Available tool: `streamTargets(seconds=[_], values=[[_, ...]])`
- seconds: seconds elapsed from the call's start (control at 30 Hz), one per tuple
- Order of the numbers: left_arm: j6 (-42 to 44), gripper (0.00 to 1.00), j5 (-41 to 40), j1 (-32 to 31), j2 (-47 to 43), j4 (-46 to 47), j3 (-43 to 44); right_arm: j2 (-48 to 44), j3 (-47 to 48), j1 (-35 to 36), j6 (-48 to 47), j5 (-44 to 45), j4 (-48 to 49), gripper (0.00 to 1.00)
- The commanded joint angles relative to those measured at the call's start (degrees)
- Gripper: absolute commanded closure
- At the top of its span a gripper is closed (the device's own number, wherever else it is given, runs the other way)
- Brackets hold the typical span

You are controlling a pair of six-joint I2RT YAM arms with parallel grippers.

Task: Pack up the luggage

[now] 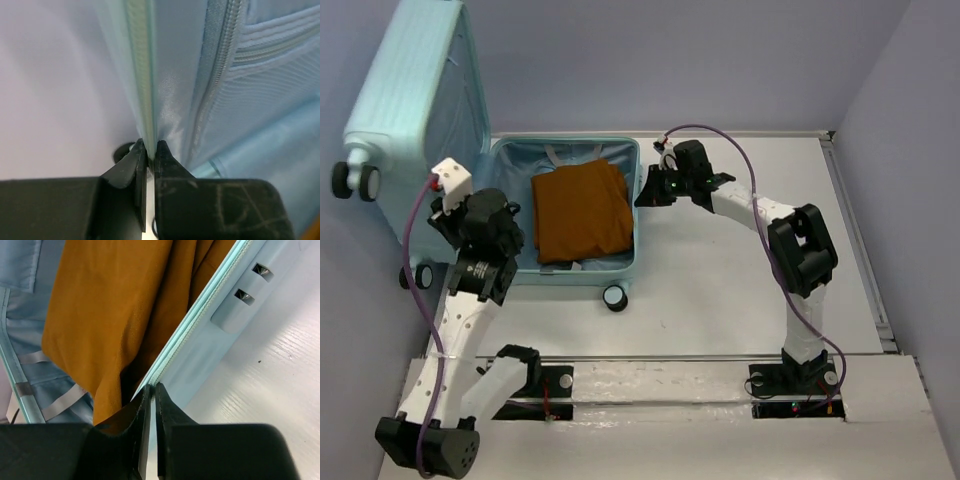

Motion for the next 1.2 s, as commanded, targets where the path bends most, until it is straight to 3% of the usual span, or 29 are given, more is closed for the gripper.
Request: streamTargets(seconds=[0.0, 0.13, 0.23, 0.33, 0.37, 0.4, 0.53, 0.63, 0.7, 0.73, 0.83, 0.87, 1.0, 1.03, 1.1, 1.13, 1.17], values=[[0.38, 0.94, -3.44, -15.55, -2.45, 5.36, -5.02, 0.24, -1.85, 1.40, 0.07, 2.99, 2.07, 0.90], [0.82, 0.94, -9.67, -34.71, -2.54, 5.02, -7.68, -0.47, -2.63, 1.40, -0.02, 4.21, 1.98, 0.93], [-0.48, 0.94, -8.21, -49.92, -2.71, 0.66, -6.89, -0.91, -4.38, 0.62, 0.33, 5.36, 2.07, 0.93], [-14.24, 0.41, -1.80, -62.14, -2.01, -16.53, 2.66, -2.05, -7.02, -1.41, 0.95, 5.80, 2.33, 0.93], [-15.34, 0.17, 3.87, -64.69, -1.57, -18.52, 7.22, -3.45, -7.90, -2.72, 1.21, 6.41, 2.50, 0.93], [-15.96, 0.13, 6.63, -69.68, -1.40, -19.58, 9.09, -4.16, -8.69, -3.34, 1.30, 6.59, 2.77, 0.93], [-17.11, 0.11, 17.89, -78.32, 0.62, -20.30, 15.87, -8.37, -12.82, -6.94, 1.30, 7.47, 3.03, 0.93], [-14.13, 0.09, 25.45, -79.48, 1.33, -14.61, 17.90, -12.59, -16.69, -10.28, 0.78, 8.70, 3.03, 0.93], [-13.33, 0.03, 21.01, -78.79, -0.16, -11.34, 18.42, -14.96, -19.85, -12.56, 0.16, 9.40, 3.03, 0.93], [-12.81, 0.02, 18.55, -77.21, -0.51, -8.89, 18.69, -17.50, -20.82, -13.10, 0.07, 9.40, 3.03, 0.93], [-14.20, 0.11, 22.18, -56.26, -0.78, -8.52, 21.93, -21.46, -23.64, -13.10, -1.25, 8.62, 2.95, 0.93], [-15.16, 0.20, 29.43, -42.36, 0.70, -9.30, 23.77, -22.35, -24.25, -13.10, -1.07, 7.57, 2.95, 0.93], [-18.59, 0.34, 46.08, -16.44, 9.22, -14.66, 28.71, -26.65, -27.15, -13.10, -1.33, 6.07, 2.51, 0.93], [-20.69, 0.39, 49.51, -4.89, 10.46, -13.97, 28.45, -27.36, -27.59, -13.10, -1.34, 5.54, 2.33, 0.93], [-24.21, 0.51, 57.34, 4.49, 13.45, -13.26, 27.40, -28.77, -28.65, -13.10, -1.77, 5.27, 1.81, 0.93], [-25.97, 0.53, 60.59, 13.33, 13.98, -11.44, 26.70, -29.21, -28.91, -12.49, -2.04, 5.27, 1.63, 0.93], [-28.42, 0.53, 63.32, 16.37, 14.33, -10.46, 25.91, -29.56, -29.09, -12.49, -2.30, 5.44, 1.45, 0.93]])
